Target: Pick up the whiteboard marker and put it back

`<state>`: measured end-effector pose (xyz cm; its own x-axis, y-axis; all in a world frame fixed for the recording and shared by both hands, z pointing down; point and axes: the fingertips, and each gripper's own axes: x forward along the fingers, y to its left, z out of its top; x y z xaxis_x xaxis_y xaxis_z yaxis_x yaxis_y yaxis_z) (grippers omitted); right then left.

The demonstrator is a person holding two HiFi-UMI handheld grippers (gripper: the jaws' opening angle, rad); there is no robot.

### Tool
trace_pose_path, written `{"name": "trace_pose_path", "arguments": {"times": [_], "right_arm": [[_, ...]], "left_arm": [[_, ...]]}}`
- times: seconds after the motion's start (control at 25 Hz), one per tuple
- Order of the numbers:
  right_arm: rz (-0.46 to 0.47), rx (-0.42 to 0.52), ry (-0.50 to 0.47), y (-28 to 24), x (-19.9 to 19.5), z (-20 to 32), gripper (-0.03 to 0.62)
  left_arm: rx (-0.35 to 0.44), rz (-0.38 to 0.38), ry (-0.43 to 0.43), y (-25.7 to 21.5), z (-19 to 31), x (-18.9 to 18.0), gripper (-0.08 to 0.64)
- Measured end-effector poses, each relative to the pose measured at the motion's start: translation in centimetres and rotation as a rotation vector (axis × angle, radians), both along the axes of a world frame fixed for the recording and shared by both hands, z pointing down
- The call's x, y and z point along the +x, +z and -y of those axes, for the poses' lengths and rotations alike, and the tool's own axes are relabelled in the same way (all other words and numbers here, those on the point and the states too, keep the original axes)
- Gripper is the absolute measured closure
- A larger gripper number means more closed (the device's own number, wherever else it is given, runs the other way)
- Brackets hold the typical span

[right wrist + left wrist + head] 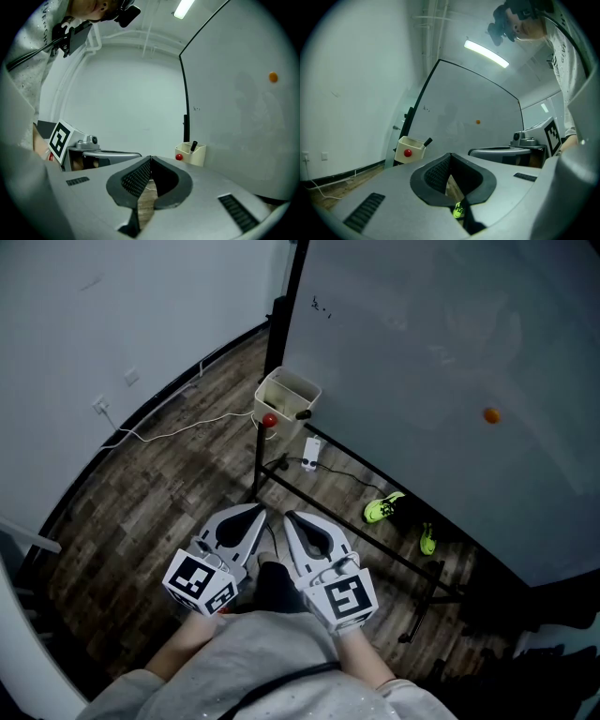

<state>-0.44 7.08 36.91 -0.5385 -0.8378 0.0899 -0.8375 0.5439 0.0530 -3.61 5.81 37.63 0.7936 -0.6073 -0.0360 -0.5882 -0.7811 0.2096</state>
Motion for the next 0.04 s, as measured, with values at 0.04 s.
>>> {"name": "trace_pose_path", "arguments": {"times": [0.04], "right_arm": [[-0.001,0.001,-0.002,-0.05,-0.15,-0.21,0.572]], "left_arm": [[0.000,0.000,-0.001,-0.03,-0.19,-0.13,0.549]]}}
